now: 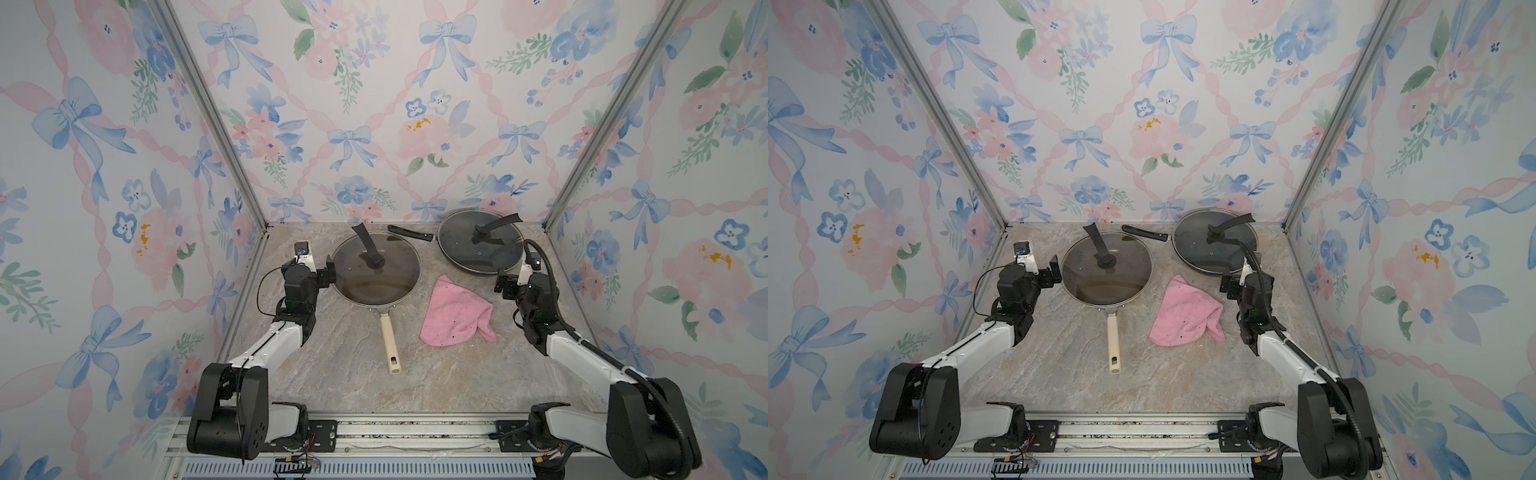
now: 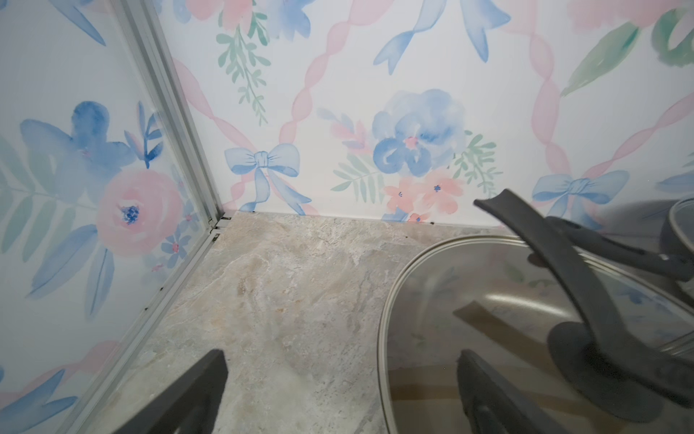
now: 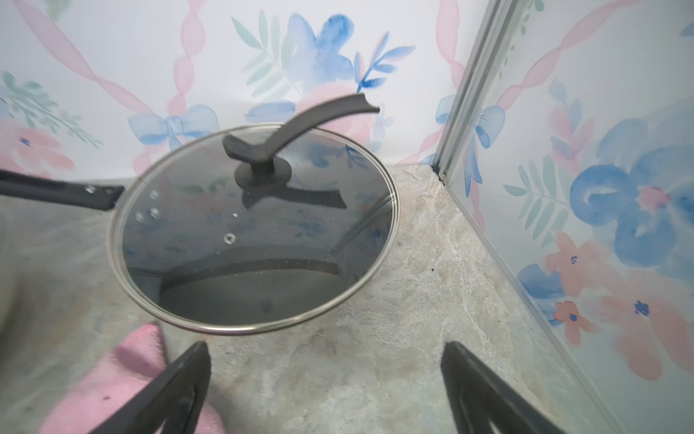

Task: Wipe the pot lid with a cloth
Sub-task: Pick up the pot lid from the cooking pot.

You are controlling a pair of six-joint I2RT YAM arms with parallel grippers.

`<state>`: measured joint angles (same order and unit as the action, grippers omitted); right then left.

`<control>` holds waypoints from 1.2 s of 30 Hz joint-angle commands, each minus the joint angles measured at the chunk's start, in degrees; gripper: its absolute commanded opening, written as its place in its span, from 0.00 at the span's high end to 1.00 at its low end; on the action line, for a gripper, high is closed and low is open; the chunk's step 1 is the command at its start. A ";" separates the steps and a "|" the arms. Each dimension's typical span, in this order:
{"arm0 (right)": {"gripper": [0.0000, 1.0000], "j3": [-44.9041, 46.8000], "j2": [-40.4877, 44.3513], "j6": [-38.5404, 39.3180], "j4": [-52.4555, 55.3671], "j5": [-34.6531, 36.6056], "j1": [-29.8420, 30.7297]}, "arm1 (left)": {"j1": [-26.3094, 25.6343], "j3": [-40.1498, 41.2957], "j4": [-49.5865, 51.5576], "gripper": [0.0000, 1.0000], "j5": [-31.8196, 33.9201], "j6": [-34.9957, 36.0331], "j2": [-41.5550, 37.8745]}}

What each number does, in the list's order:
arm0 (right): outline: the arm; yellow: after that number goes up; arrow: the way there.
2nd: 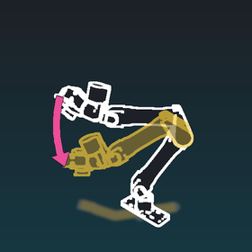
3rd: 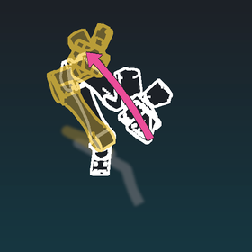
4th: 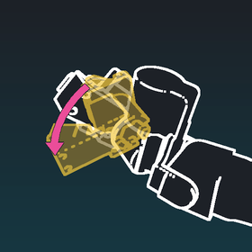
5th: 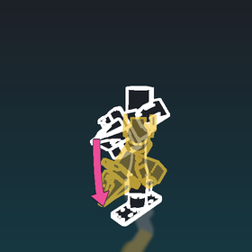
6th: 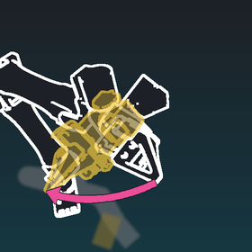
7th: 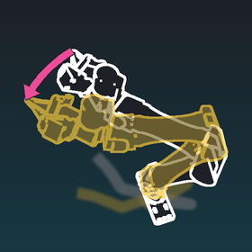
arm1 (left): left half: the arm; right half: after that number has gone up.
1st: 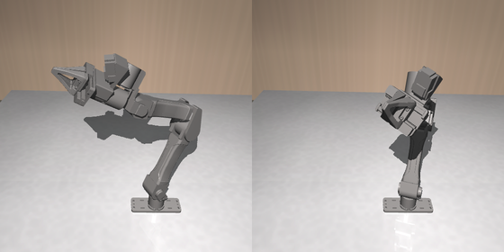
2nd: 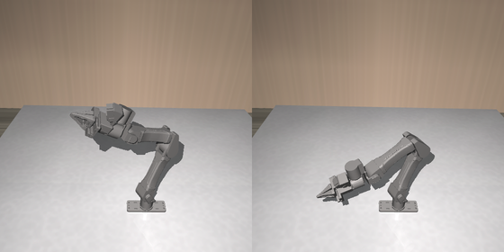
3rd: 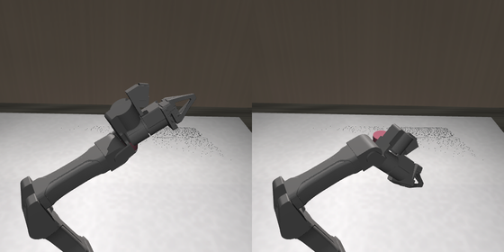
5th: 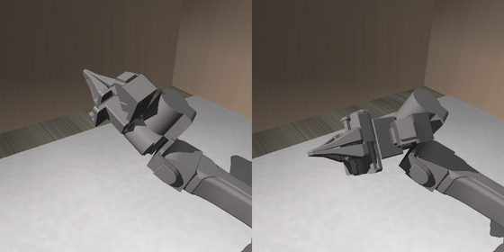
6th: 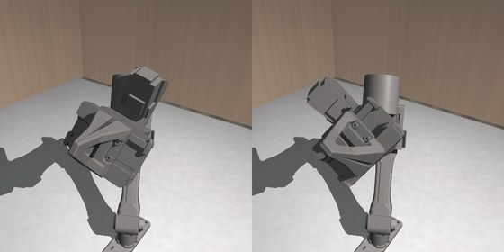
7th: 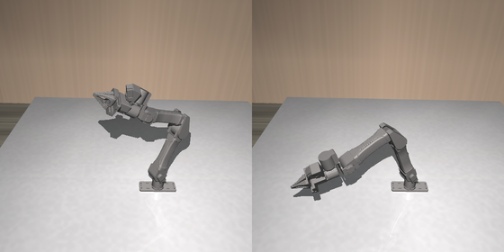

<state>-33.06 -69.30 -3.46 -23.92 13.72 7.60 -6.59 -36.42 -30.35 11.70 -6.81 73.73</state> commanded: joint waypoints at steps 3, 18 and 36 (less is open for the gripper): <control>0.04 -14.29 8.46 -21.10 32.47 -3.76 5.84 | -4.90 -10.82 26.83 0.02 -2.43 -17.25 -6.61; 0.04 -32.54 -1.53 -42.42 36.82 -1.67 30.96 | -28.85 -15.21 29.45 0.02 3.43 -43.36 -12.22; 0.04 -45.82 -37.32 -6.19 -2.69 -11.26 29.82 | -16.18 -13.67 33.69 0.02 12.83 -30.70 -18.27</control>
<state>-74.30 -101.69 -19.55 -16.08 6.52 36.49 -25.54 -52.34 5.04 26.15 -38.17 56.69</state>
